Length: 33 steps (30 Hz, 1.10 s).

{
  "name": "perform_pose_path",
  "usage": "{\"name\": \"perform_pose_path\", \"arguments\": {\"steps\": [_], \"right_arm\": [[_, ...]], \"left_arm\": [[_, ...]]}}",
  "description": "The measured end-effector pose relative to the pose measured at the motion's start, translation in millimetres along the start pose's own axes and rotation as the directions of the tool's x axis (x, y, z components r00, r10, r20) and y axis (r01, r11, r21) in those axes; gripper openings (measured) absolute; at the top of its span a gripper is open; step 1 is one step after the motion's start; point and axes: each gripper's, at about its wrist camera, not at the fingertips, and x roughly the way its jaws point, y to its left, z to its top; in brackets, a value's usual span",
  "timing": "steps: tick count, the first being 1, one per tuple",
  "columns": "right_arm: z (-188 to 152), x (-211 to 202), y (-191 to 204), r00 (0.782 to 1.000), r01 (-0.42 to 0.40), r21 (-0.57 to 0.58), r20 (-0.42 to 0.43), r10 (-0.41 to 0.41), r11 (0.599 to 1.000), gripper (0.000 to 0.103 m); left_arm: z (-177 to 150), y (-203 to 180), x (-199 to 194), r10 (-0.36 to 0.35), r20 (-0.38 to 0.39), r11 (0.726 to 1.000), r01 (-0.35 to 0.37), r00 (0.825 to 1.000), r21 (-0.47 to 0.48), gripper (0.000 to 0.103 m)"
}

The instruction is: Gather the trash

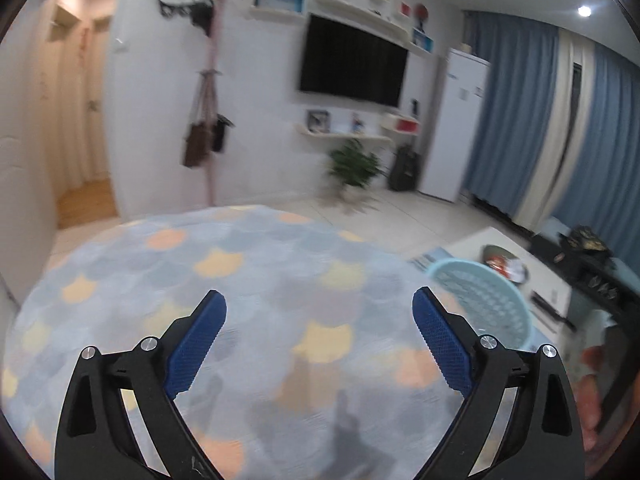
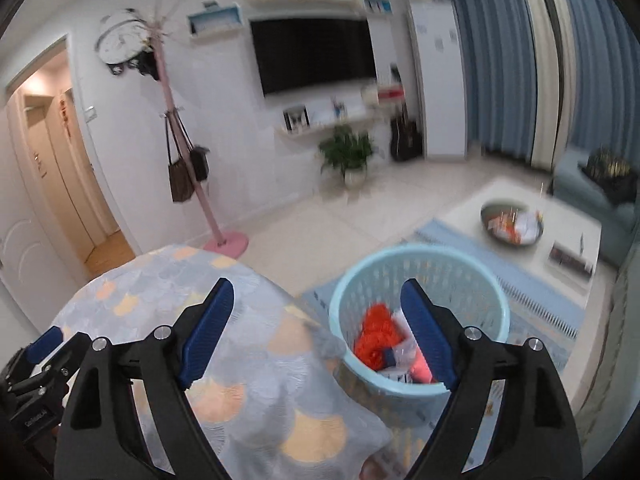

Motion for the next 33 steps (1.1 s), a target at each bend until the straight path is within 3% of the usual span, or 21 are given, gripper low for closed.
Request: {"name": "perform_pose_path", "arguments": {"steps": [5,9,14,20,33], "right_arm": [[-12,-28,20,0.994,0.025,-0.067,0.107,-0.017,0.997,0.081],[-16,-36,21,0.992,0.047,-0.068,0.118,-0.038,0.997,0.081],[-24,-38,17,0.994,0.049,-0.06,0.099,-0.043,0.997,0.082],[-26,-33,14,0.996,0.052,-0.053,0.073,-0.048,0.997,0.082],[-27,-27,14,0.998,0.038,-0.045,0.044,-0.036,0.998,0.085]], "left_arm": [[-20,-7,-28,0.094,0.117,0.994,-0.1,0.989,0.047,0.092],[-30,-15,-38,0.139,0.194,0.984,-0.156,0.971,0.079,0.093],[-32,-6,-33,0.149,0.17,0.984,-0.163,0.974,0.072,0.095],[-31,12,-28,0.145,0.134,0.989,-0.146,0.98,-0.004,0.095],[-32,7,-26,0.144,0.125,0.989,-0.146,0.982,0.008,0.096]]}}
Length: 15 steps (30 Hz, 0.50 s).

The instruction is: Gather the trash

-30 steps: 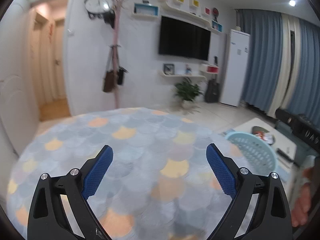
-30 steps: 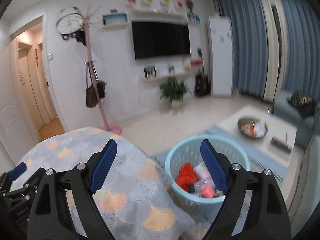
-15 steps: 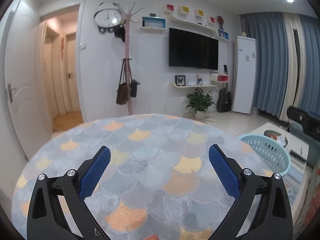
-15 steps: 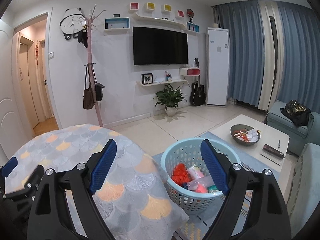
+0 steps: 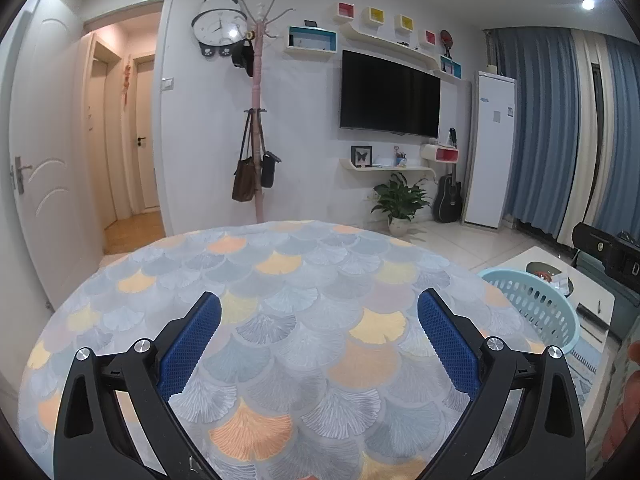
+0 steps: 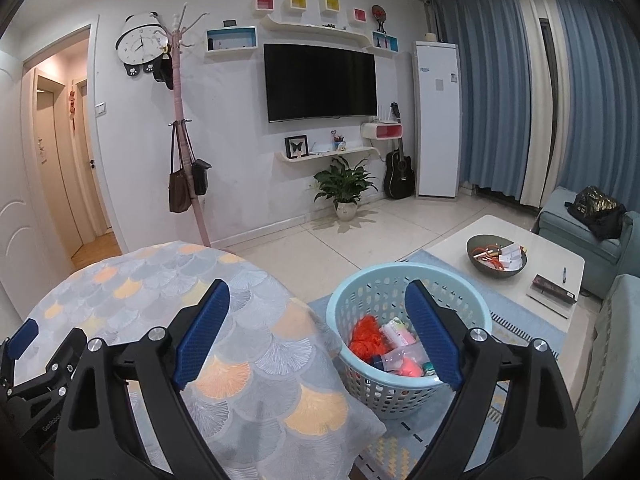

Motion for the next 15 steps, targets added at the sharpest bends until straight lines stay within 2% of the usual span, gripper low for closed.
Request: {"name": "perform_pose_path", "arguments": {"steps": [8,15], "right_arm": [[-4,0,1,1.0,0.006,-0.01,-0.01,-0.007,1.0,0.085],[-8,4,-3,1.0,0.022,0.0,-0.022,-0.022,1.0,0.085]], "left_arm": [[0,-4,-1,0.02,0.006,1.0,-0.02,1.0,-0.003,0.096],[-4,-12,-7,0.049,0.039,0.998,-0.051,0.998,0.031,0.096]]}}
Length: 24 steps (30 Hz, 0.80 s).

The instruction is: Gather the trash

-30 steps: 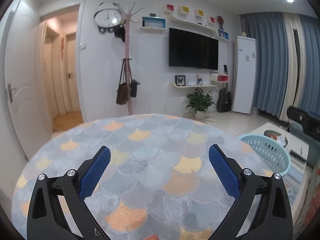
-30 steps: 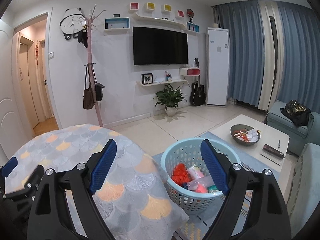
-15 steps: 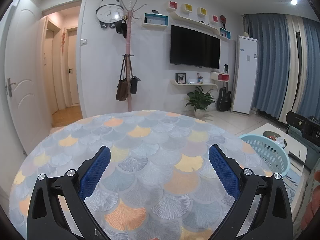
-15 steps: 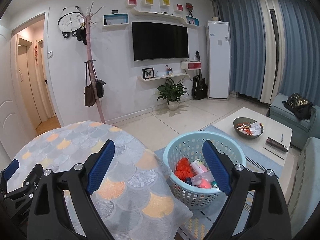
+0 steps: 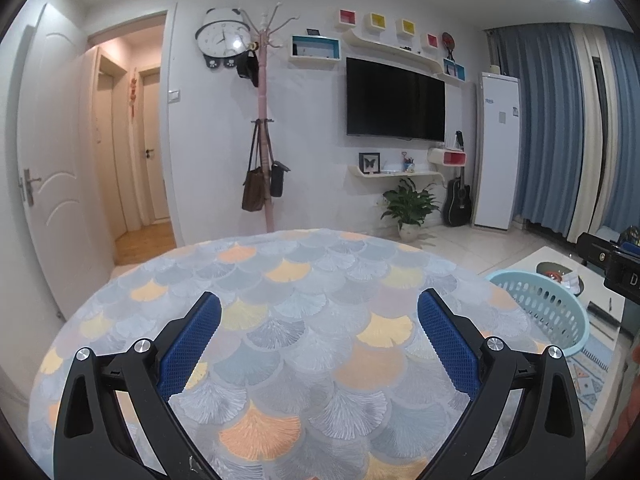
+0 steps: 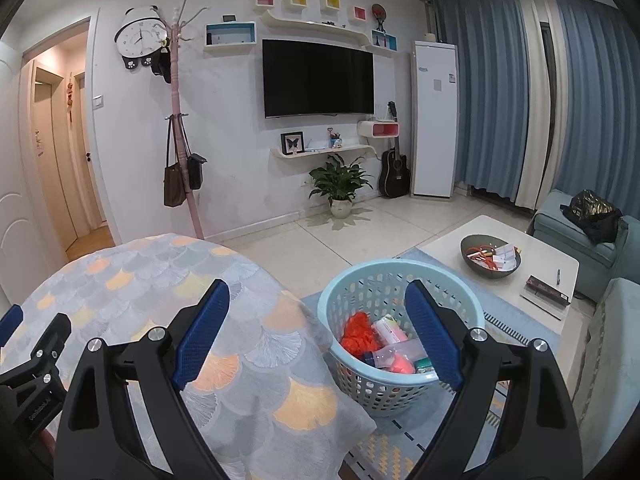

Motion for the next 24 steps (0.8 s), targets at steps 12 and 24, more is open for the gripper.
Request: {"name": "perform_pose_path", "arguments": {"steps": [12,24], "right_arm": [[-7.9,-3.3,-2.6,1.0,0.008,-0.003,-0.006,-0.008,1.0,0.085],[-9.9,-1.1,-3.7,1.0,0.009,0.001,-0.012,-0.009,1.0,0.085]], "left_arm": [[-1.4,-2.1,-3.7,-0.007,-0.001,1.0,0.007,1.0,0.004,0.096],[-0.7,0.0,-2.6,-0.02,-0.023,1.0,0.02,1.0,-0.004,0.096]]}}
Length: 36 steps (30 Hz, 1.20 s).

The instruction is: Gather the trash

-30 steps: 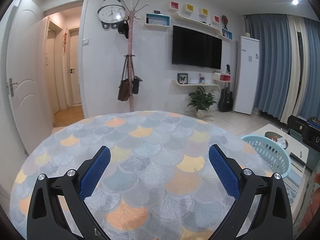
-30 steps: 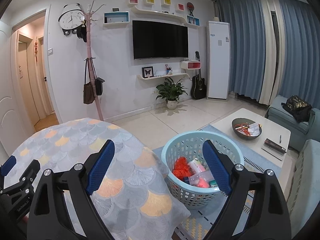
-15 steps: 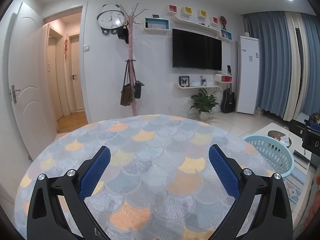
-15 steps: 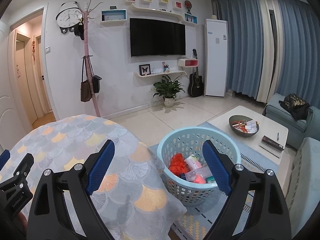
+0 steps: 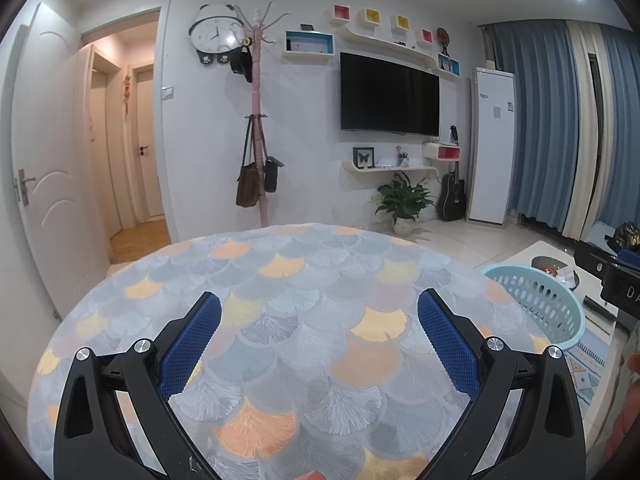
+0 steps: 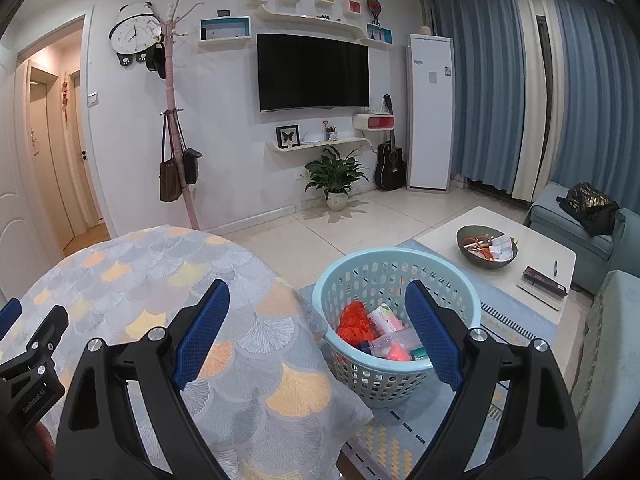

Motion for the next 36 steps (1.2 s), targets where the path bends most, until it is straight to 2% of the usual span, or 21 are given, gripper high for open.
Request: {"name": "perform_pose_path", "arguments": {"steps": [8,12,21,36], "right_arm": [[1,-1,0,1.0,-0.003,-0.002,-0.003,0.003,1.0,0.085],[1,0,1,1.0,-0.003,-0.007,0.0,0.003,1.0,0.085],[-1,5,3,1.0,0.003,-0.013,-0.017,-0.003,1.0,0.085],[-1,5,12,1.0,-0.005,-0.034,-0.024,0.004,0.999,0.085]], "left_arm": [[2,5,1,0.006,-0.009,1.0,-0.007,1.0,-0.021,0.096],[3,4,1,-0.016,-0.018,1.0,0.015,1.0,-0.018,0.096],[6,7,1,0.003,-0.009,0.999,-0.004,1.0,-0.034,0.096],[6,-1,-2,0.03,0.003,1.0,-0.03,1.0,-0.005,0.096]]}}
